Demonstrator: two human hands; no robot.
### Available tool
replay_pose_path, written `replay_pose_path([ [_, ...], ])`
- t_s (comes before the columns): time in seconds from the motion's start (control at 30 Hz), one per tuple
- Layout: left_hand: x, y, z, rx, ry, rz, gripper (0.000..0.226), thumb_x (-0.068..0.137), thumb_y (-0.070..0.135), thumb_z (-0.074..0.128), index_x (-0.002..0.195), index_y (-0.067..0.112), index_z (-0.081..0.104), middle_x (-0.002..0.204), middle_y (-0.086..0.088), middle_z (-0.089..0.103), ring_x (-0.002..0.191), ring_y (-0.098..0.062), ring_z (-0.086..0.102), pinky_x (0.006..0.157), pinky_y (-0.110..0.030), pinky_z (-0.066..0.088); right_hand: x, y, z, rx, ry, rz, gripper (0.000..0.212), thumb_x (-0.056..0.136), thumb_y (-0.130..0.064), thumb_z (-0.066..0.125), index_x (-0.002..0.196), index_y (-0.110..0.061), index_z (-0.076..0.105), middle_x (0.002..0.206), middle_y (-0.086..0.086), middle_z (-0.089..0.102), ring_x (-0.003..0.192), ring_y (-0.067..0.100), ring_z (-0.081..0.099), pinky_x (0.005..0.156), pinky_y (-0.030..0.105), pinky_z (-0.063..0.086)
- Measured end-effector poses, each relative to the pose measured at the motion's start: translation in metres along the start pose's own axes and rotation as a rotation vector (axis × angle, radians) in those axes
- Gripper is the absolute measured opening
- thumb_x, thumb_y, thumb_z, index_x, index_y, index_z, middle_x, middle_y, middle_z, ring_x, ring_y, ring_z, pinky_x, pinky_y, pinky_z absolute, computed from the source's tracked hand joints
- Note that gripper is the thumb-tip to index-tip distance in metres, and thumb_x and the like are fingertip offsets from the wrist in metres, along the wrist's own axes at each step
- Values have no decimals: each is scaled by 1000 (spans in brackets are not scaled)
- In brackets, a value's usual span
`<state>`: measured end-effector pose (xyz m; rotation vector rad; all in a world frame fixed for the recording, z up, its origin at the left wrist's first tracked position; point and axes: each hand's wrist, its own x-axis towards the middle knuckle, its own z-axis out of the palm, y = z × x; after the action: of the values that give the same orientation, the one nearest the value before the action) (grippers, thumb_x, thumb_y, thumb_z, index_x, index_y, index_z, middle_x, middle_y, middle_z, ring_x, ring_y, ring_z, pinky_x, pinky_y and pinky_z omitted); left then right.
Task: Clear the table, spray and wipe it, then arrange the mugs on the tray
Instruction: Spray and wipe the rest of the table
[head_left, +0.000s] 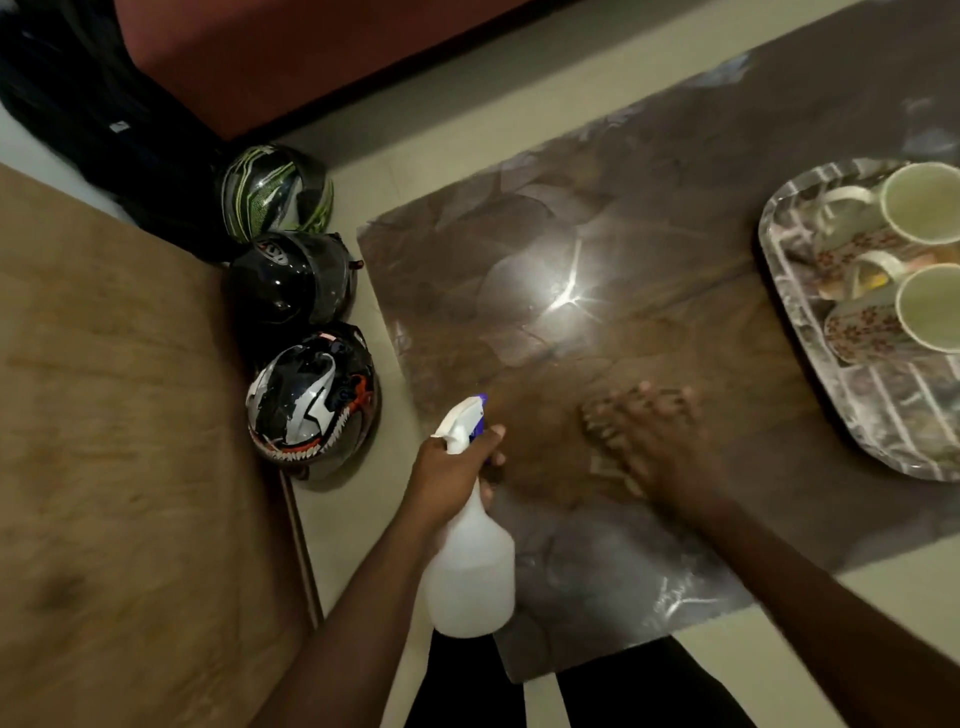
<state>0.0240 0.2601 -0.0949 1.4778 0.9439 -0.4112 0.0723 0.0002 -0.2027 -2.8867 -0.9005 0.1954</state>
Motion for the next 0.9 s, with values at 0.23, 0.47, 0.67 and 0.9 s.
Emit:
replay_pose_path([
  [0.23, -39, -23, 7, 15, 48, 120, 23, 84, 25, 73, 93, 46, 69, 74, 21, 70, 59, 3, 64, 55, -19, 50, 30, -111, -5, 172, 127, 247, 53, 84, -29, 61, 135, -20, 50, 138, 9, 53, 130, 33, 46, 110, 62, 22],
  [0.47, -57, -47, 7, 43, 31, 107, 44, 88, 17, 67, 130, 30, 61, 62, 15, 67, 42, -4, 55, 46, -18, 46, -134, -44, 14, 106, -11, -124, 50, 93, -44, 38, 141, -29, 36, 139, 3, 52, 137, 24, 34, 115, 52, 16],
  [0.67, -69, -67, 19, -18, 63, 44, 34, 85, 24, 69, 114, 41, 63, 49, 4, 58, 37, -16, 48, 48, -24, 44, -67, -59, 2, 102, 146, 605, 52, 91, -33, 52, 141, -23, 41, 146, 5, 43, 139, 31, 30, 114, 58, 9],
  [0.9, -80, -75, 13, 135, -78, 74, 19, 87, 32, 69, 106, 36, 68, 77, -7, 72, 48, -20, 59, 57, -32, 52, -141, -162, 27, 146, 91, -204, 55, 80, -35, 56, 132, -21, 52, 136, 2, 56, 131, 30, 45, 106, 61, 26],
])
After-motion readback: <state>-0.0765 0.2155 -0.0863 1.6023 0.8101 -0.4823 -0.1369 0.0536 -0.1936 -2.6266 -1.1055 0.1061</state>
